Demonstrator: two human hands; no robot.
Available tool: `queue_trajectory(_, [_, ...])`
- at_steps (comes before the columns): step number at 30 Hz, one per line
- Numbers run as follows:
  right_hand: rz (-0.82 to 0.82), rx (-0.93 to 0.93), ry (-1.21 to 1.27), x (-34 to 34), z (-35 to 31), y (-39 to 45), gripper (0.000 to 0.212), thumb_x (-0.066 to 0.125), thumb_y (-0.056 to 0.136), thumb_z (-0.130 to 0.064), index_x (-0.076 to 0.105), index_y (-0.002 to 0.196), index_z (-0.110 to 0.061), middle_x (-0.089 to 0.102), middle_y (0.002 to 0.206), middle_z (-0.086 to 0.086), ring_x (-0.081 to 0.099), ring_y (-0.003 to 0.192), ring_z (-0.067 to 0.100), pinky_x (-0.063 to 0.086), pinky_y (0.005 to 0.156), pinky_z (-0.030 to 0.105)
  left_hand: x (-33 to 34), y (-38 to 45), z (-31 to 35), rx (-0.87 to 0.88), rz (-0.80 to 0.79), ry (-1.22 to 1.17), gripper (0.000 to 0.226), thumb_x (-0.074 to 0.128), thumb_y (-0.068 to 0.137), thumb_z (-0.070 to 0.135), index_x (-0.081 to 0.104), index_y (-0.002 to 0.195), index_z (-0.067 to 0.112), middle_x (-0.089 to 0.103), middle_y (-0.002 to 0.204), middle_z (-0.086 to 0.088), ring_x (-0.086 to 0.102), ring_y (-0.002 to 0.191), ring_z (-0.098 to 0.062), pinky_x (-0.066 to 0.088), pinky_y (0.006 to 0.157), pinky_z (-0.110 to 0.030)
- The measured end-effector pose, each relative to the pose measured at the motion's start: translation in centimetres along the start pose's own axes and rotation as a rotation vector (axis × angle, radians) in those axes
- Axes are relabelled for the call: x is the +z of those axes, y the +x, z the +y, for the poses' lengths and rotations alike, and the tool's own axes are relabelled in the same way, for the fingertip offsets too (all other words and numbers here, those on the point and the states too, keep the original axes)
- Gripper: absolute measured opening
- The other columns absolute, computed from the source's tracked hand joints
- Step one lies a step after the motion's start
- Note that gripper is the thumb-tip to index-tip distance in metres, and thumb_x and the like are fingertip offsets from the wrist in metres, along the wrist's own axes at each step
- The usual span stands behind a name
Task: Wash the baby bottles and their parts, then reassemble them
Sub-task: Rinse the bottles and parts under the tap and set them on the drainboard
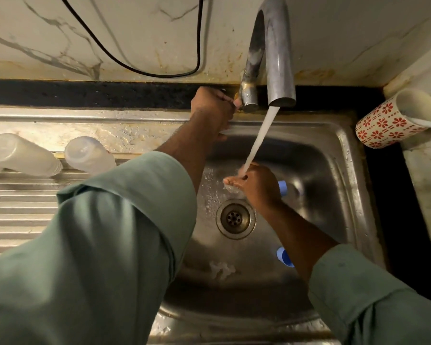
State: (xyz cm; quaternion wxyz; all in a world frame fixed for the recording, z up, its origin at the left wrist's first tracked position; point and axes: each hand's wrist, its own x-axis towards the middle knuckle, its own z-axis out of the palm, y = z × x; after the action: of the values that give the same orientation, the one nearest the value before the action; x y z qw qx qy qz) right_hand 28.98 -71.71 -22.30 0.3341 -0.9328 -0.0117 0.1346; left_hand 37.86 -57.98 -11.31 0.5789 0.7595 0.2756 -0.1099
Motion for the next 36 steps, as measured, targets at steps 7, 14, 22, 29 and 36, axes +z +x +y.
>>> queue_trajectory(7, [-0.116, 0.286, 0.461, 0.7, -1.2, 0.1, 0.028, 0.073, 0.084, -0.034, 0.056, 0.071, -0.016, 0.061, 0.061, 0.001, 0.062, 0.05, 0.014, 0.05, 0.046, 0.026, 0.0, 0.1, 0.0, 0.003, 0.006, 0.008, 0.014, 0.076, 0.087, 0.017, 0.064, 0.08, 0.02, 0.072, 0.089, -0.002, 0.07, 0.084, -0.021, 0.054, 0.043, -0.032])
queue_trajectory(14, [-0.255, 0.773, 1.031, 0.2, -1.4, 0.4, 0.025, 0.065, 0.091, -0.03, 0.064, 0.094, -0.005, 0.058, 0.05, 0.0, 0.055, 0.043, 0.009, 0.047, 0.041, 0.021, 0.0, 0.2, 0.0, -0.001, 0.009, 0.003, 0.016, 0.078, 0.085, 0.019, 0.064, 0.078, 0.02, 0.072, 0.086, -0.001, 0.07, 0.083, -0.018, 0.055, 0.042, -0.032])
queue_trajectory(22, [-0.13, 0.85, 1.378, 0.0, -0.7, 0.2, 0.026, 0.05, 0.094, 0.004, 0.058, 0.119, 0.004, 0.063, 0.11, 0.021, 0.066, 0.085, 0.027, 0.058, 0.062, 0.034, 0.0, 0.0, 0.0, -0.001, 0.029, 0.005, 0.018, 0.077, 0.086, 0.016, 0.061, 0.077, 0.019, 0.071, 0.087, -0.003, 0.07, 0.083, -0.02, 0.058, 0.048, -0.036])
queue_trajectory(29, [-0.148, 0.658, 1.348, -0.5, -0.9, -0.2, 0.026, 0.055, 0.091, 0.006, 0.058, 0.117, 0.007, 0.065, 0.1, 0.021, 0.066, 0.093, 0.031, 0.06, 0.074, 0.035, 0.3, 0.0, -0.2, 0.009, 0.05, -0.003, 0.013, 0.076, 0.089, 0.02, 0.066, 0.088, 0.012, 0.073, 0.08, -0.007, 0.071, 0.064, -0.017, 0.051, 0.042, -0.027])
queue_trajectory(36, [-0.036, 0.065, 0.292, -0.9, -1.1, -1.2, 0.011, 0.077, 0.079, -0.015, 0.068, 0.085, -0.015, 0.069, 0.083, 0.0, 0.068, 0.081, 0.017, 0.056, 0.077, 0.031, 0.7, -1.4, 1.1, 0.114, 0.134, 0.038, 0.012, 0.072, 0.089, 0.007, 0.064, 0.08, 0.009, 0.068, 0.077, -0.008, 0.071, 0.063, -0.019, 0.061, 0.056, -0.032])
